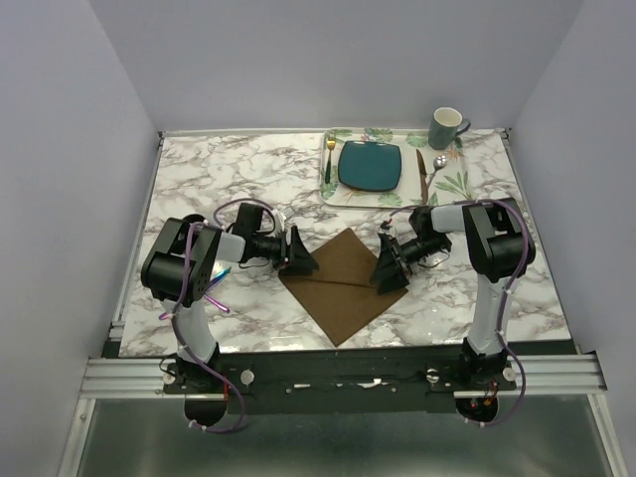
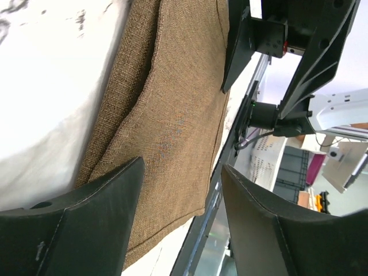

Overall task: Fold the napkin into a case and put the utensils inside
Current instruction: Smooth out the upper triangle-folded napkin at the center of the board, then move the upper triangle-folded napkin to the center of the board.

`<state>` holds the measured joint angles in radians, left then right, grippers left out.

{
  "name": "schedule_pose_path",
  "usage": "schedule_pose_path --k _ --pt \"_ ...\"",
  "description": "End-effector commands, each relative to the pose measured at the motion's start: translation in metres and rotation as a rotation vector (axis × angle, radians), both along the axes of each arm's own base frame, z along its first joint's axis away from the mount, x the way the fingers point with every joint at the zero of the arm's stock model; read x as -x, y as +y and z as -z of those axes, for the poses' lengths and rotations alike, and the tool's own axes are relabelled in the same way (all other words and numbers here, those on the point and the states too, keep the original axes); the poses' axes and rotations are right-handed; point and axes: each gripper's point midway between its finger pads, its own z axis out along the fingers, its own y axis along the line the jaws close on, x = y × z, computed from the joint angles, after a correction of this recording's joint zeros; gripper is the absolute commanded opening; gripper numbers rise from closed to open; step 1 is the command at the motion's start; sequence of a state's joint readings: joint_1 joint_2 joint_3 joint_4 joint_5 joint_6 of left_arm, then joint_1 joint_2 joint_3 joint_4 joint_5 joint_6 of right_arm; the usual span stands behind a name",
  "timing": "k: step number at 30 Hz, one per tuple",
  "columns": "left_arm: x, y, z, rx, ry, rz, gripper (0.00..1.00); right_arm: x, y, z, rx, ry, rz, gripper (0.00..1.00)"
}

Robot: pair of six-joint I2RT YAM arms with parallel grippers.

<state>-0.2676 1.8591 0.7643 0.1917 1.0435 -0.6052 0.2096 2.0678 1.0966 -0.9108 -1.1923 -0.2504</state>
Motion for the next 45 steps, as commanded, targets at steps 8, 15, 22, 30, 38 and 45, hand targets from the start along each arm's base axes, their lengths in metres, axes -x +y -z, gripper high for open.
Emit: schedule_pose_path --k 8,15,22,30,38,45 --pt "0.010 -0.023 -0.056 0.003 -0.224 0.109 0.71 -0.006 0.005 -0.048 -0.007 -0.070 -0.001 0.85" --pt "0.018 -0.046 -0.028 -0.012 -0.169 0.081 0.52 -0.017 0.030 -0.036 0.010 -0.077 0.006 0.73" --pt "0.019 -0.032 0.030 -0.106 0.035 0.012 0.44 -0.015 0.007 0.029 0.280 0.001 -0.003 0.57" --pt "0.039 -0.036 0.008 -0.088 0.040 0.065 0.44 -0.045 -0.004 0.038 0.383 -0.097 -0.058 0.54" --pt "0.035 -0.041 -0.039 -0.167 -0.289 0.261 0.43 -0.043 0.001 -0.027 0.246 -0.236 -0.137 0.59" --pt "-0.006 -0.031 -0.019 -0.375 -0.457 0.342 0.41 -0.043 -0.020 -0.019 0.369 -0.270 -0.114 0.56"
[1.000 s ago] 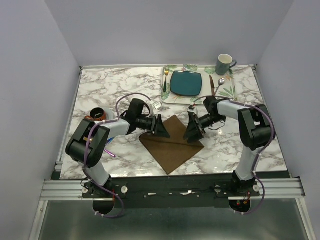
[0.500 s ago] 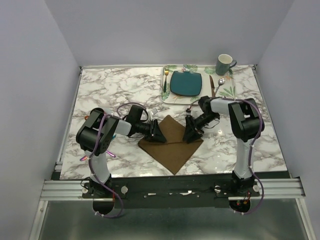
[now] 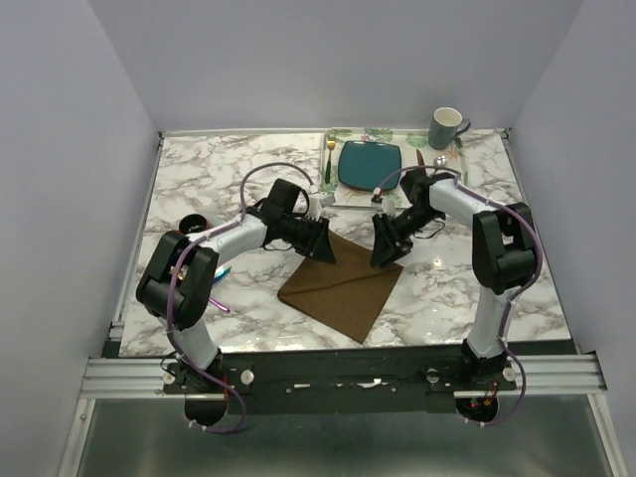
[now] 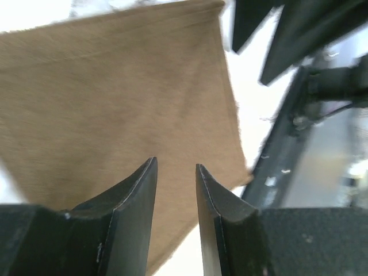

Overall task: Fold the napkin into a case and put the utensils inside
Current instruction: Move the upper triangle-folded napkin to the center of the board, then pick up the upper triangle-folded napkin from the center of the board.

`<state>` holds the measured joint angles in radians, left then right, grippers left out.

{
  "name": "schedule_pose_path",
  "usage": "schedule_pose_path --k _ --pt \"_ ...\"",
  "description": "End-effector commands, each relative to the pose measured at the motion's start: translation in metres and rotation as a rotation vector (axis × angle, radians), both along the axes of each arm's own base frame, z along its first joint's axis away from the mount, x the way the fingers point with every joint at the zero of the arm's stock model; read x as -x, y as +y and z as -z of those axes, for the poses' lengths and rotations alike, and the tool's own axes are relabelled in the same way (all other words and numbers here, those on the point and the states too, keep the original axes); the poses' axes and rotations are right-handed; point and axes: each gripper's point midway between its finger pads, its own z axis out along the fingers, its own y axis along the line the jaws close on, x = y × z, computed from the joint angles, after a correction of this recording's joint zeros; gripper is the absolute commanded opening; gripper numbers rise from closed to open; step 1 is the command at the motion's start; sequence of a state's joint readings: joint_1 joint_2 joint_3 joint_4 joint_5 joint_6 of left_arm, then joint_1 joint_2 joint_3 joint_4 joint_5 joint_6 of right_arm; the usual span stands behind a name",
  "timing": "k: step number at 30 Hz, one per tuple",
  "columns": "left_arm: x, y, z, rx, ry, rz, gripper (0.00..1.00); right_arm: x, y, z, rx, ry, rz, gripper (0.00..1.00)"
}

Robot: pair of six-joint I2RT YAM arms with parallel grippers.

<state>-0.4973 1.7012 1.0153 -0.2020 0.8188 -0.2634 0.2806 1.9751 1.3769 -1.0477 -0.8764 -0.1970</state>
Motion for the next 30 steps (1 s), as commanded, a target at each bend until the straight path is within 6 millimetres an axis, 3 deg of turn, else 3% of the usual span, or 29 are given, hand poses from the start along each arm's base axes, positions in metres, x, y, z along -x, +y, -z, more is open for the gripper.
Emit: schedule_pose_path --k 1,6,14,17,20,23,24,27,30 --pt "-0.016 0.022 0.038 -0.219 -0.098 0.074 0.41 0.000 -0.025 0.017 0.132 -0.021 0.008 0.55" --pt "-0.016 0.033 0.060 -0.326 -0.075 0.128 0.40 -0.017 -0.036 0.029 0.187 -0.024 0.054 0.53" --pt "0.040 0.025 0.067 -0.383 0.018 0.224 0.36 -0.035 -0.037 0.057 0.225 -0.012 0.037 0.53" --pt "0.064 0.021 0.067 -0.402 0.068 0.252 0.35 -0.039 -0.034 0.056 0.199 -0.016 0.018 0.53" --pt "0.080 0.023 0.066 -0.405 0.115 0.271 0.34 -0.033 -0.030 0.037 0.141 -0.034 -0.014 0.56" --pt "0.074 0.025 0.058 -0.384 0.067 0.257 0.35 -0.025 -0.033 0.019 0.113 -0.048 -0.022 0.60" --pt "0.062 0.023 0.050 -0.349 0.013 0.264 0.38 -0.025 -0.038 0.013 0.101 -0.043 -0.007 0.61" --pt "0.035 0.004 0.010 -0.215 -0.177 0.290 0.53 -0.033 -0.048 0.002 0.065 -0.048 0.051 0.62" --pt "0.010 -0.017 -0.027 -0.119 -0.352 0.349 0.65 -0.042 -0.061 0.003 0.058 -0.036 0.108 0.63"
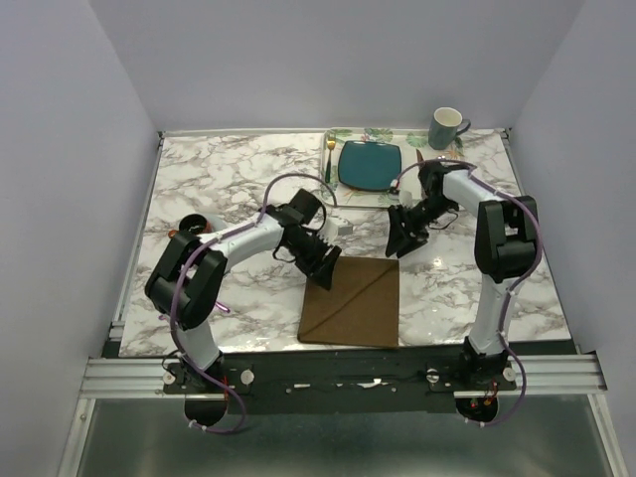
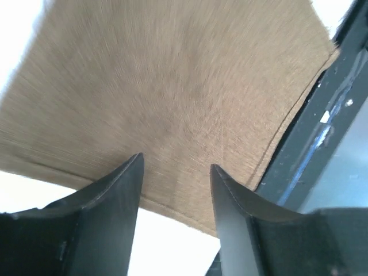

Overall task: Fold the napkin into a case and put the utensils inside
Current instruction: Pick up the upper triangle-folded napkin from the center of the board.

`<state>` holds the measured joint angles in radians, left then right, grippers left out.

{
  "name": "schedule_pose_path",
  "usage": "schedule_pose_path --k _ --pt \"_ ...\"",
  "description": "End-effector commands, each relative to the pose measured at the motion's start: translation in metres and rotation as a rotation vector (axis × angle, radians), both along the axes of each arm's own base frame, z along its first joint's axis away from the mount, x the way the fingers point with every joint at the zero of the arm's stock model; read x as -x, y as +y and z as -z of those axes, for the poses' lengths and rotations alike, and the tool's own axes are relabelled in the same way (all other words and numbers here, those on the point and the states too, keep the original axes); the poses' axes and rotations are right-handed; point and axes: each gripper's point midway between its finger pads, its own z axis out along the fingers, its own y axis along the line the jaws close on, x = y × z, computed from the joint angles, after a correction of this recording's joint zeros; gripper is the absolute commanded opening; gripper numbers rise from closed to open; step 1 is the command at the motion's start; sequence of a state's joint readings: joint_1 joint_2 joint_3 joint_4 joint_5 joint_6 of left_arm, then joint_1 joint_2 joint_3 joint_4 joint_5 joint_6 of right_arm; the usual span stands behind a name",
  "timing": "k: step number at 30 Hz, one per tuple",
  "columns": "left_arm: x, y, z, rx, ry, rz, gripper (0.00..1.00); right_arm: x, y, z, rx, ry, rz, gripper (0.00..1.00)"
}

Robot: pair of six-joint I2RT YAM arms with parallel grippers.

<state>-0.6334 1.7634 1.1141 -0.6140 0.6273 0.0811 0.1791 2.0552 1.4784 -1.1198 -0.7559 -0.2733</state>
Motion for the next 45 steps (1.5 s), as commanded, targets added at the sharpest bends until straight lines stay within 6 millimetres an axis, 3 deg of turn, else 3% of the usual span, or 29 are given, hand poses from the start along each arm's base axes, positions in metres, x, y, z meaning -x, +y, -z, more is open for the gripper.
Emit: schedule_pose_path --k 1,2,3,4,10,16,20,25,31,36,41,45 --pt "-0.048 -0.042 -0.067 0.241 -0.263 0.158 0.67 -0.011 -0.021 -0.013 -0.049 -0.005 0.077 0.63" --pt "-0.052 -0.047 -0.067 0.247 -0.257 0.181 0.69 -0.012 -0.022 -0.013 -0.049 -0.003 0.085 0.63" --pt "-0.062 -0.055 -0.081 0.261 -0.266 0.197 0.71 -0.014 -0.024 -0.011 -0.051 0.001 0.094 0.63" --pt "-0.065 -0.062 -0.066 0.259 -0.225 0.218 0.72 -0.014 -0.024 -0.010 -0.052 0.004 0.097 0.63" --pt "-0.099 -0.090 -0.047 0.273 -0.285 0.257 0.73 -0.016 -0.027 -0.004 -0.053 0.014 0.129 0.66" --pt "-0.103 -0.116 -0.021 0.255 -0.264 0.267 0.72 -0.019 -0.028 0.002 -0.059 0.030 0.150 0.75" --pt "-0.105 -0.122 0.001 0.205 -0.265 0.290 0.67 -0.019 -0.030 0.006 -0.056 0.041 0.152 0.77" --pt "-0.091 -0.122 0.019 0.162 -0.243 0.362 0.63 -0.020 -0.030 0.011 -0.058 0.060 0.151 0.77" --pt "-0.083 -0.120 0.033 0.115 -0.239 0.384 0.51 -0.019 -0.030 0.015 -0.060 0.069 0.141 0.77" --pt "-0.078 -0.115 0.041 0.089 -0.273 0.430 0.35 -0.018 -0.029 0.022 -0.069 0.087 0.139 0.77" --pt "-0.077 -0.115 0.032 0.116 -0.321 0.448 0.24 -0.018 -0.028 0.029 -0.075 0.099 0.143 0.78" --pt "-0.080 -0.120 0.018 0.167 -0.386 0.463 0.01 -0.018 -0.025 0.032 -0.099 0.115 0.143 0.79"
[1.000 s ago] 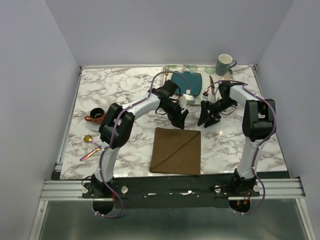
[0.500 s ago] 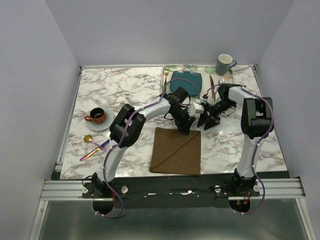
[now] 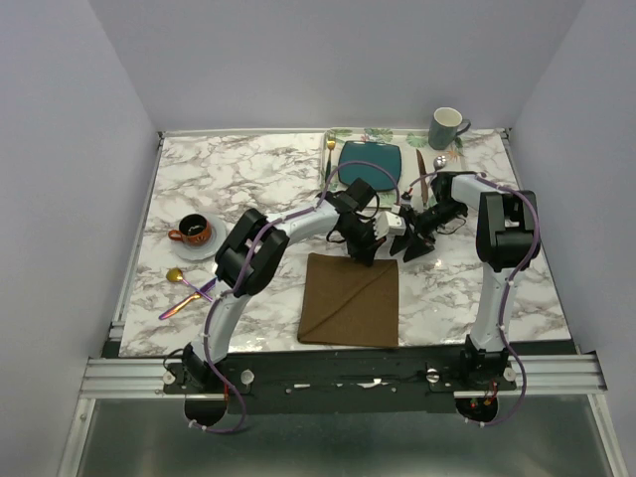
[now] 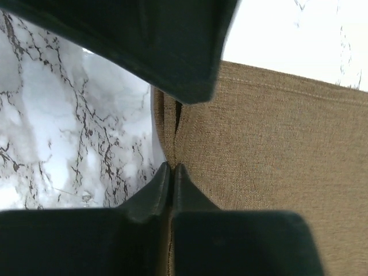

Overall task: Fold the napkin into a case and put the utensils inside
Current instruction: Pick up the upper triangle-folded napkin from the center of the board.

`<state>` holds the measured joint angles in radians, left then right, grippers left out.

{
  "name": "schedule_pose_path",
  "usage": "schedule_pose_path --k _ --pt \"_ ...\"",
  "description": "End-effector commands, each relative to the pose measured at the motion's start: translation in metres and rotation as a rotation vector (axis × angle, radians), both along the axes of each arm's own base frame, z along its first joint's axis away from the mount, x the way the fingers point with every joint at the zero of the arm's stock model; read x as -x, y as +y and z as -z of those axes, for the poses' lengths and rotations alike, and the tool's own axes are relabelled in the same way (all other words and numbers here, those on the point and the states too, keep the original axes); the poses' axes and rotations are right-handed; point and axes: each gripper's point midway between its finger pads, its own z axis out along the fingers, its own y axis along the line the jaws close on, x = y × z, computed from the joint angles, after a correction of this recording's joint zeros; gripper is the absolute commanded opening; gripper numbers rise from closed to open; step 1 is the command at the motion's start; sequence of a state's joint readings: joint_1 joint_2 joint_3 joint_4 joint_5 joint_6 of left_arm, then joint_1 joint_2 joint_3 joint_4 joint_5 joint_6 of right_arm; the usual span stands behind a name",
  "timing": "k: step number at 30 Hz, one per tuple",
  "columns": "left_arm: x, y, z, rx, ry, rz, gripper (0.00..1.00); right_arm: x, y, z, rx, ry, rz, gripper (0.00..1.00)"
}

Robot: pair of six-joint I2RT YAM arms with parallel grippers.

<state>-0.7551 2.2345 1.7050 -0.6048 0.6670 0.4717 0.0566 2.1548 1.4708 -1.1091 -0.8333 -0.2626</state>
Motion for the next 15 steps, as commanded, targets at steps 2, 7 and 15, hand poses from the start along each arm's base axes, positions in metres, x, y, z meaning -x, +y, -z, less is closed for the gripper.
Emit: schedule_pose_path --k 2,7,15 --pt "0.004 0.007 -0.008 0.017 -0.086 0.026 0.00 -0.007 0.003 0.011 -0.049 -0.003 -0.001 0.81" --pt "0.003 0.007 -0.019 0.067 -0.158 0.045 0.00 -0.009 0.003 0.016 -0.068 -0.008 -0.017 0.91" --pt "0.006 0.005 -0.032 0.133 -0.284 0.080 0.00 -0.012 0.010 0.021 -0.119 0.020 -0.025 0.95"
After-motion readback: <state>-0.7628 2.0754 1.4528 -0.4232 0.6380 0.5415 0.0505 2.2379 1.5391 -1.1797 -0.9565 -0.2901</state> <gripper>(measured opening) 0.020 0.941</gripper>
